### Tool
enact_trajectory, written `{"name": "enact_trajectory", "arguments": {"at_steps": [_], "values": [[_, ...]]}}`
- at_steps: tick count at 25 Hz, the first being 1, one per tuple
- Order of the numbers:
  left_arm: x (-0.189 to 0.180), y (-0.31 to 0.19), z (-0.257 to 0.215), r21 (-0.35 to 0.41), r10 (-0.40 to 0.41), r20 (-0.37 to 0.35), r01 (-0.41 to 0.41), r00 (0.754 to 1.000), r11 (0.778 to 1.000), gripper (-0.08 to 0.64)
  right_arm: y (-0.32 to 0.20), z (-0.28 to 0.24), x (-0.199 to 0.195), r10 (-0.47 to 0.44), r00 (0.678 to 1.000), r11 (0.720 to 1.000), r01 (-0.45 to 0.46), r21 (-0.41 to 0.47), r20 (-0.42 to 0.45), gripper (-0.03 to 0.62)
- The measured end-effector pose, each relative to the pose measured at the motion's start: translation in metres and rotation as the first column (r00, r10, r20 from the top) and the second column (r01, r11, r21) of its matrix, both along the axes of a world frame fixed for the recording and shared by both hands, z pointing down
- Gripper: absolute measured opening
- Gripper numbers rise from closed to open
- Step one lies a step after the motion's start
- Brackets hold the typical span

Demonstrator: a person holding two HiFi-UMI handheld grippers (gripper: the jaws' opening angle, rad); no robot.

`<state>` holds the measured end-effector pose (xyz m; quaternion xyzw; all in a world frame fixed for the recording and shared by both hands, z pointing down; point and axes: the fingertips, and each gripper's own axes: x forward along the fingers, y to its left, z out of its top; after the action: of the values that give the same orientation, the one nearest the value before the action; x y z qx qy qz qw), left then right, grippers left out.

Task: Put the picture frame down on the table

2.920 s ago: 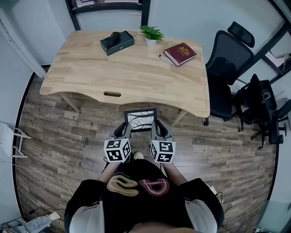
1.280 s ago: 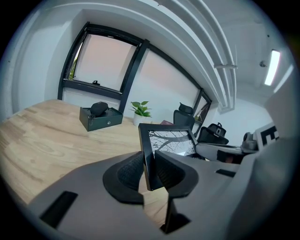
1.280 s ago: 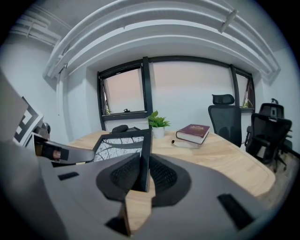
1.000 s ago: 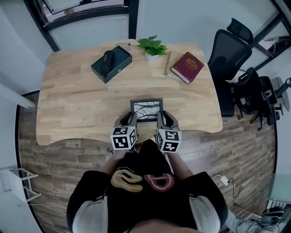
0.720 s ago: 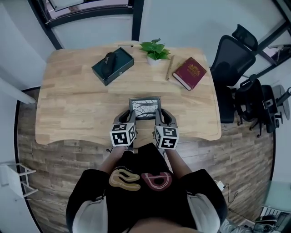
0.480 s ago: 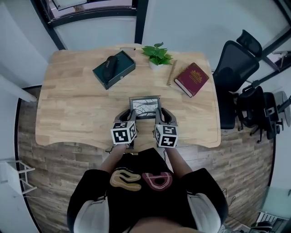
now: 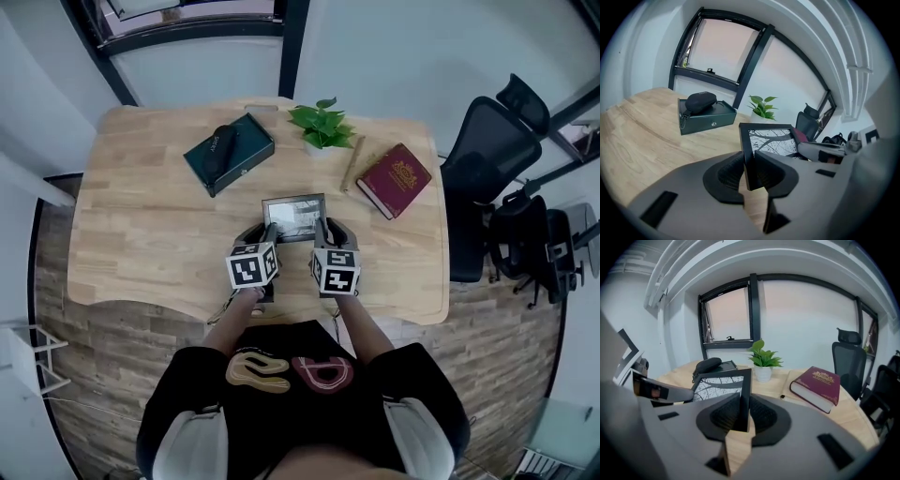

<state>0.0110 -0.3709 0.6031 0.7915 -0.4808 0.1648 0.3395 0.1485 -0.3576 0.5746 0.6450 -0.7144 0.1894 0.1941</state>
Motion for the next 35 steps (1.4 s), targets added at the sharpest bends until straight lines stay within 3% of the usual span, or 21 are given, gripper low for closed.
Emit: {"name": "enact_trajectory", "arguments": {"at_steps": [5, 12, 17, 35], "values": [[0.009, -0.017, 0.018, -0.041, -0.007, 0.025, 0.008, 1.000, 0.999, 0.083, -0.020, 0.014, 0.008, -0.034, 0.999, 0.999, 0.034, -0.031, -0.009, 0.075], [0.022, -0.044, 0.036, -0.058, 0.004, 0.081, 0.001, 0.997, 0.998, 0.084, -0.049, 0.036, 0.020, -0.032, 0.999, 0.997, 0.032, -0.074, -0.008, 0.074], [0.031, -0.062, 0.052, -0.074, -0.014, 0.105, 0.022, 0.994, 0.997, 0.083, -0.068, 0.057, 0.032, -0.006, 0.999, 0.992, 0.012, -0.123, 0.042, 0.074], [0.045, -0.107, 0.096, -0.161, -0.017, 0.182, 0.046, 0.983, 0.986, 0.081, -0.113, 0.100, 0.045, -0.026, 0.999, 0.977, 0.031, -0.212, 0.029, 0.075]]}}
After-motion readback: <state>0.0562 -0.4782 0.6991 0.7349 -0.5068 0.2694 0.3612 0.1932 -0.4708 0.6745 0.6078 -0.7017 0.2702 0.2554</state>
